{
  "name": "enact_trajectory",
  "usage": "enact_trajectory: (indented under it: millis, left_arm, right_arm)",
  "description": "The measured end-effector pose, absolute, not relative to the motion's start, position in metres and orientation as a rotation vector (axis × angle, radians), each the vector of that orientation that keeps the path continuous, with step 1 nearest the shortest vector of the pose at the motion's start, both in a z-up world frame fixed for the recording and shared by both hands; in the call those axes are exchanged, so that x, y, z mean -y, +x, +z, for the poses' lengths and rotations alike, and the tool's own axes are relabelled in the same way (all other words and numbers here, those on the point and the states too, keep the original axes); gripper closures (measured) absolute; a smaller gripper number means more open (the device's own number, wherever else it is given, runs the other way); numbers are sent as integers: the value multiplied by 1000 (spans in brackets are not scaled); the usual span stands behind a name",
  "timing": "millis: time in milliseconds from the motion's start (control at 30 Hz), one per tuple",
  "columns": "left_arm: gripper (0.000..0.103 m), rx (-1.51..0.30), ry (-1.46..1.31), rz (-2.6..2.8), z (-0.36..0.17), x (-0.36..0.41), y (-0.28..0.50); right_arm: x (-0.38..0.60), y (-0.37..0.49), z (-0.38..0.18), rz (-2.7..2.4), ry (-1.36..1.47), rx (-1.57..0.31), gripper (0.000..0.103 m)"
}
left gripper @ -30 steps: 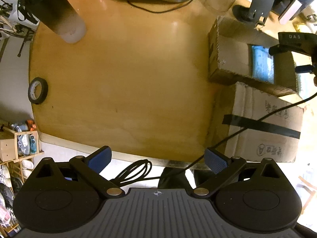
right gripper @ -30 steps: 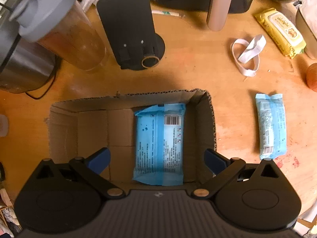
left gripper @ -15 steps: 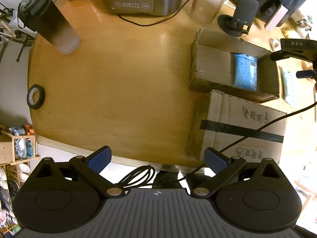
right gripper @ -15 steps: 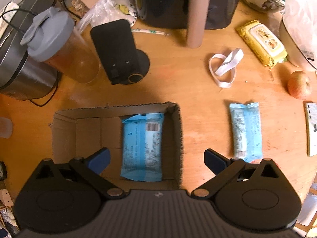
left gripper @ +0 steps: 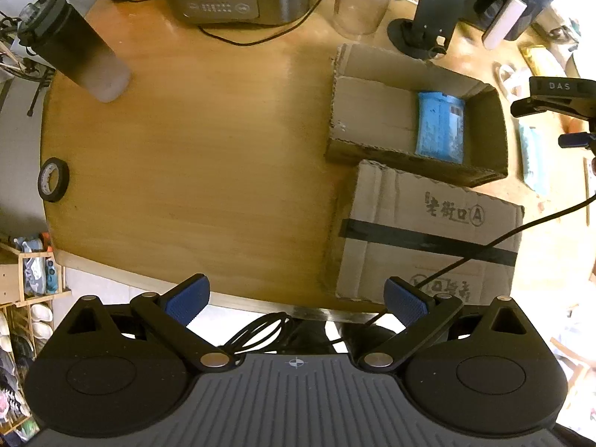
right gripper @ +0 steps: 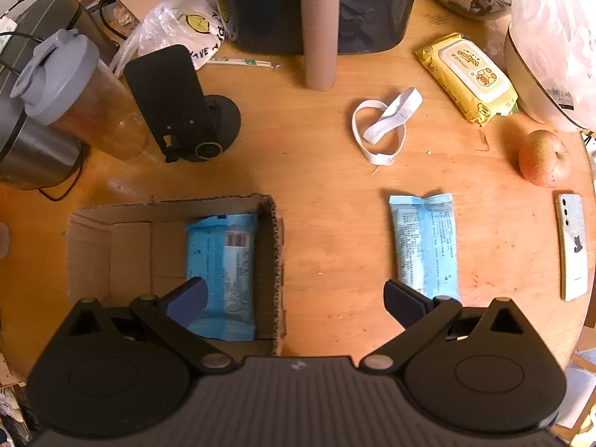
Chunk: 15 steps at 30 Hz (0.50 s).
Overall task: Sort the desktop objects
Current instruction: 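Raise the right tool from the box and move it over the second blue packet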
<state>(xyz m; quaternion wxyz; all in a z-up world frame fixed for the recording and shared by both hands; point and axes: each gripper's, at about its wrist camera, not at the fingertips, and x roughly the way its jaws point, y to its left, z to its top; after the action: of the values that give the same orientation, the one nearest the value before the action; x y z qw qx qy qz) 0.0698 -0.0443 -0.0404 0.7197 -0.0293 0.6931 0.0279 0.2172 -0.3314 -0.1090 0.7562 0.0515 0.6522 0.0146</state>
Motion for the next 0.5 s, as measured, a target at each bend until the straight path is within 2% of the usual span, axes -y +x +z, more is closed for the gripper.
enact_trajectory:
  millis: [500]
  left_arm:
    - [0,-1573,-50,68,-55,73,73]
  right_arm:
    - [373,221,-123,8,120,-1434,0]
